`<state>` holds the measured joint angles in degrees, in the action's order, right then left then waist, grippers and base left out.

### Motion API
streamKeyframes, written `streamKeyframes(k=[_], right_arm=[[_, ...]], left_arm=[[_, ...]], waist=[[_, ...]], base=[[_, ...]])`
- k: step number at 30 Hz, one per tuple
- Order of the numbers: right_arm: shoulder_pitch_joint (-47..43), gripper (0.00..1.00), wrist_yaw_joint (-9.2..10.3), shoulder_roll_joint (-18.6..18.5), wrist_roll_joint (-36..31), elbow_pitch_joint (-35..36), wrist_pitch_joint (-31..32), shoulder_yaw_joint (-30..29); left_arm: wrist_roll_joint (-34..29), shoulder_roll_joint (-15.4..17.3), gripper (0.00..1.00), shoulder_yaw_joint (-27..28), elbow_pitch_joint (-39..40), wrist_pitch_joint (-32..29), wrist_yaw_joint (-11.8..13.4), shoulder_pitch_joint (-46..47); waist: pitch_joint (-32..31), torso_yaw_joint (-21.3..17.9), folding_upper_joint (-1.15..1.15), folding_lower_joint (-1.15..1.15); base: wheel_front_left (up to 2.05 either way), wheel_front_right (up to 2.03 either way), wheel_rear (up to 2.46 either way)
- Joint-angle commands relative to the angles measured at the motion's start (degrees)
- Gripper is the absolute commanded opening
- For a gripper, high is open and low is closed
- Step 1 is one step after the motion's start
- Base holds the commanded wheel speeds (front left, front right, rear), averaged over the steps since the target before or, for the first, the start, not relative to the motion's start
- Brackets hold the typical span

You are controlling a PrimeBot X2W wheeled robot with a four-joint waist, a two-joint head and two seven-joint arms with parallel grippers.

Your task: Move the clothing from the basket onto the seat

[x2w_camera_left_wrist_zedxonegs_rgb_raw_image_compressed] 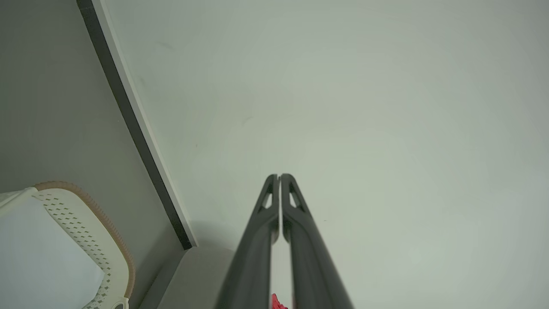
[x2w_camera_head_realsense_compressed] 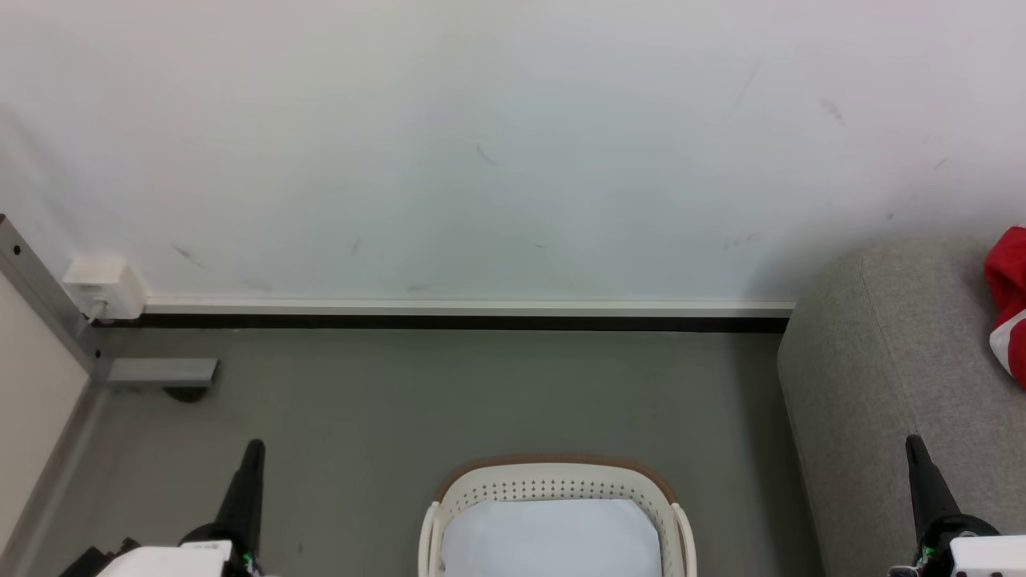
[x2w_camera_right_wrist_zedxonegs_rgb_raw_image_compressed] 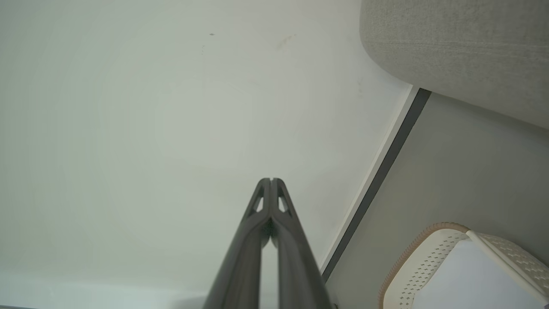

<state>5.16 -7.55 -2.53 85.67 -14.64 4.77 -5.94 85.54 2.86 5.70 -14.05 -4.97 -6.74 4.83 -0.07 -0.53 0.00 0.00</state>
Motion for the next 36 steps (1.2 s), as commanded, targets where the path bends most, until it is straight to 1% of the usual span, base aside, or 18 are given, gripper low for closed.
streamKeyframes(k=[1,16,36], right_arm=[[0.8,0.0,0.1,-0.6,1.2,0.5,0.4,-0.3],[1.5,0.0,0.12,-0.6,7.1,0.8,2.0,-0.8],[1.4,0.0,0.12,-0.6,6.8,0.8,2.0,-0.7]], left_arm=[[1.4,0.2,0.0,0.5,0.1,-0.3,-0.4,0.8],[7.4,0.1,0.0,1.0,0.0,-1.8,-1.0,1.7],[7.3,0.1,0.0,1.0,0.0,-1.8,-1.0,1.7]], waist=[[0.0,0.1,0.0,0.0],[0.2,0.5,0.0,0.0],[0.2,0.5,0.0,0.0]], base=[[0.0,0.0,0.0],[0.0,0.0,0.0],[0.0,0.0,0.0]])
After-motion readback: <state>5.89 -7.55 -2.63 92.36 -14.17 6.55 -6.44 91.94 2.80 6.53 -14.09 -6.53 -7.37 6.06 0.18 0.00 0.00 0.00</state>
